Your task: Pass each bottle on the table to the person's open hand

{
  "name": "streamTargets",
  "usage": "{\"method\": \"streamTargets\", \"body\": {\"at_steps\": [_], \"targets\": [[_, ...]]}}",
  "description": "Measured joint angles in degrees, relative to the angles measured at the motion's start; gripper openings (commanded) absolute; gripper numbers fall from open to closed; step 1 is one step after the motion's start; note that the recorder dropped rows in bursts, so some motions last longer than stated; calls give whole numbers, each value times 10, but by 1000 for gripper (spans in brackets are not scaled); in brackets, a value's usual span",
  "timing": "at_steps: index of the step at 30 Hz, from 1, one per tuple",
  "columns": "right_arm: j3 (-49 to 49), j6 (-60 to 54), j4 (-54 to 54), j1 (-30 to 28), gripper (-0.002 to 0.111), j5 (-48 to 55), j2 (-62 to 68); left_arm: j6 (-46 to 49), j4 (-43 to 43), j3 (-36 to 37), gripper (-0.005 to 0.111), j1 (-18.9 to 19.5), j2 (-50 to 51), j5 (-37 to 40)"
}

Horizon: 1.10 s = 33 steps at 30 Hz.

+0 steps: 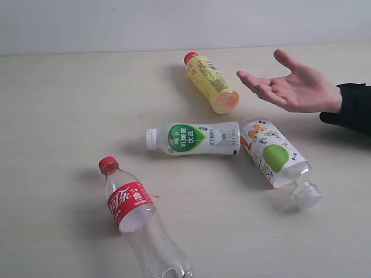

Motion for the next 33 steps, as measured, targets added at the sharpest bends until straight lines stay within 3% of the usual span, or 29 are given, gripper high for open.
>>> {"method": "streamTargets", "body": {"at_steps": [7, 14, 20, 22, 23, 24, 25, 26, 28, 30, 32, 33], "targets": [[-96, 140, -279, 65, 0, 25, 193, 0, 0, 0, 1, 0, 0, 0], [-141, 152, -422, 130, 0, 34, 367, 0, 0, 0, 1, 0, 0, 0], [-158, 154, -502, 153, 0, 62, 464, 0, 0, 0, 1, 0, 0, 0], [-177, 144, -469, 155, 0, 195, 485, 0, 0, 0, 1, 0, 0, 0], [-200, 90, -421, 155, 0, 326, 498, 0, 0, 0, 1, 0, 0, 0], [-215, 57, -394, 155, 0, 392, 504, 0, 0, 0, 1, 0, 0, 0], [-250, -41, -329, 154, 0, 509, 522, 0, 0, 0, 1, 0, 0, 0], [-266, -96, -297, 154, 0, 550, 531, 0, 0, 0, 1, 0, 0, 0], [-350, -328, -95, 154, 0, 713, 585, 0, 0, 0, 1, 0, 0, 0], [-376, -502, 74, 154, 1, 762, 617, 0, 0, 0, 1, 0, 0, 0], [-377, -571, 198, 154, 11, 741, 637, 0, 0, 0, 1, 0, 0, 0], [-377, -591, 234, 154, 22, 725, 642, 0, 0, 0, 1, 0, 0, 0]]}}
